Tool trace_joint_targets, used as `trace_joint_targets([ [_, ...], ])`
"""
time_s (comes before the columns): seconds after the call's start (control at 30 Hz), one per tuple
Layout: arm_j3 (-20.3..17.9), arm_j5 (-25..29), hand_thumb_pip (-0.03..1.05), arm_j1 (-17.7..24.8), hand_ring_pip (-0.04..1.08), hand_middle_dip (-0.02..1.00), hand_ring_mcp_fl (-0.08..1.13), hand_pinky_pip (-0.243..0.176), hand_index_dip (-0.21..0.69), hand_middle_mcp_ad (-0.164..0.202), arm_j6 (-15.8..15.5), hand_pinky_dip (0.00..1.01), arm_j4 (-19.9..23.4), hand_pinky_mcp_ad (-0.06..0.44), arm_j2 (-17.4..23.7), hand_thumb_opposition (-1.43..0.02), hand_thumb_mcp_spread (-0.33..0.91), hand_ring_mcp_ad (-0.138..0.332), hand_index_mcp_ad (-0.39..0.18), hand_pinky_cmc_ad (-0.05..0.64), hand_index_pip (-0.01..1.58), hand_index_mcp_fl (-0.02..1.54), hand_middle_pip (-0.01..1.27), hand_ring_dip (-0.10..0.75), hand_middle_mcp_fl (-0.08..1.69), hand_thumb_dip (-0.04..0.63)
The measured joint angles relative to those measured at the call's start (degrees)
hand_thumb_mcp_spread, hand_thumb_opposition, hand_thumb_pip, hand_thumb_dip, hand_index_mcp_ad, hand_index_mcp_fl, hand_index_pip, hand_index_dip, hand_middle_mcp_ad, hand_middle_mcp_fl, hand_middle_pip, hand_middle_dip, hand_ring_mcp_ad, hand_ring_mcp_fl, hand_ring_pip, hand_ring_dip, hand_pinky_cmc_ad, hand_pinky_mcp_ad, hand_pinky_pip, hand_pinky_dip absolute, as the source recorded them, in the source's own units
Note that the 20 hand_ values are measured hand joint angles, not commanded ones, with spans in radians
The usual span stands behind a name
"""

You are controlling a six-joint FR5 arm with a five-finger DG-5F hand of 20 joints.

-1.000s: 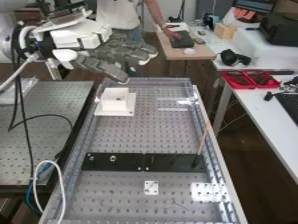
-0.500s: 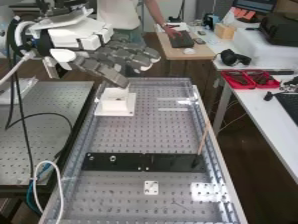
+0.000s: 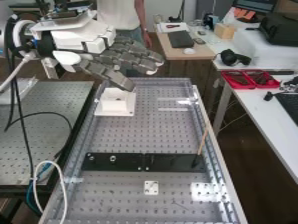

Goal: Grab the bearing and place it in the white container

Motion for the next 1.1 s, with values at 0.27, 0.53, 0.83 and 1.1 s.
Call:
trace_joint_targets([
  [0.27,0.8,-3.2,0.59,-1.4,0.08,0.17,0.0,-0.103,0.009,0.084,0.3,0.5,-0.2,0.265,-0.2,-0.79,0.27,0.133,-0.073,0.342,0.2,0.02,0.13,0.091,-0.01,0.232],
  [0.53,1.9,-5.4,0.58,-2.1,0.08,0.17,0.0,-0.101,0.009,0.084,-0.3,0.49,-1.2,0.279,-0.5,-0.76,0.25,0.133,-0.073,0.349,0.13,0.02,0.13,0.091,-0.01,0.204],
  [0.83,2.8,-6.7,0.57,-2.5,0.08,0.17,0.0,-0.105,0.009,0.084,-1.0,0.47,-3.0,0.281,-0.8,-0.75,0.25,0.134,-0.073,0.361,0.1,0.02,0.13,0.091,-0.01,0.173],
  [1.1,2.7,-7.3,0.53,-2.9,0.08,0.17,0.0,-0.105,0.009,0.084,-1.1,0.47,-3.3,0.281,-0.7,-0.75,0.25,0.134,-0.073,0.379,0.1,0.04,0.13,0.091,-0.01,0.175],
])
